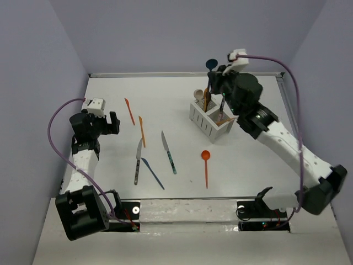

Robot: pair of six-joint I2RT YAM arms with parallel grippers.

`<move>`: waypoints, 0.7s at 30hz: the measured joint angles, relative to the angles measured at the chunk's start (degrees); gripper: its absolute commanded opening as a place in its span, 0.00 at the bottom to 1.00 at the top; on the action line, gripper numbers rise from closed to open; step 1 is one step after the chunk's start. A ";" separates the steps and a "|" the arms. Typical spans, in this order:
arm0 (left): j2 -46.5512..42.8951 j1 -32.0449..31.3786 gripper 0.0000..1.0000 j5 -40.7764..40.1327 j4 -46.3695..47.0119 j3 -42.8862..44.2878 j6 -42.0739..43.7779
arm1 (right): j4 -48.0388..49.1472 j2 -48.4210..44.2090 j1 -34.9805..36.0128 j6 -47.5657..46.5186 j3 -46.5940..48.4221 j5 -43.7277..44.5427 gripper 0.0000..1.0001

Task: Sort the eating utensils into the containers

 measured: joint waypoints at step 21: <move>-5.51 0.00 0.99 3.85 6.93 -6.91 -0.04 | 27.04 28.11 -4.63 -8.04 -10.16 4.11 0.10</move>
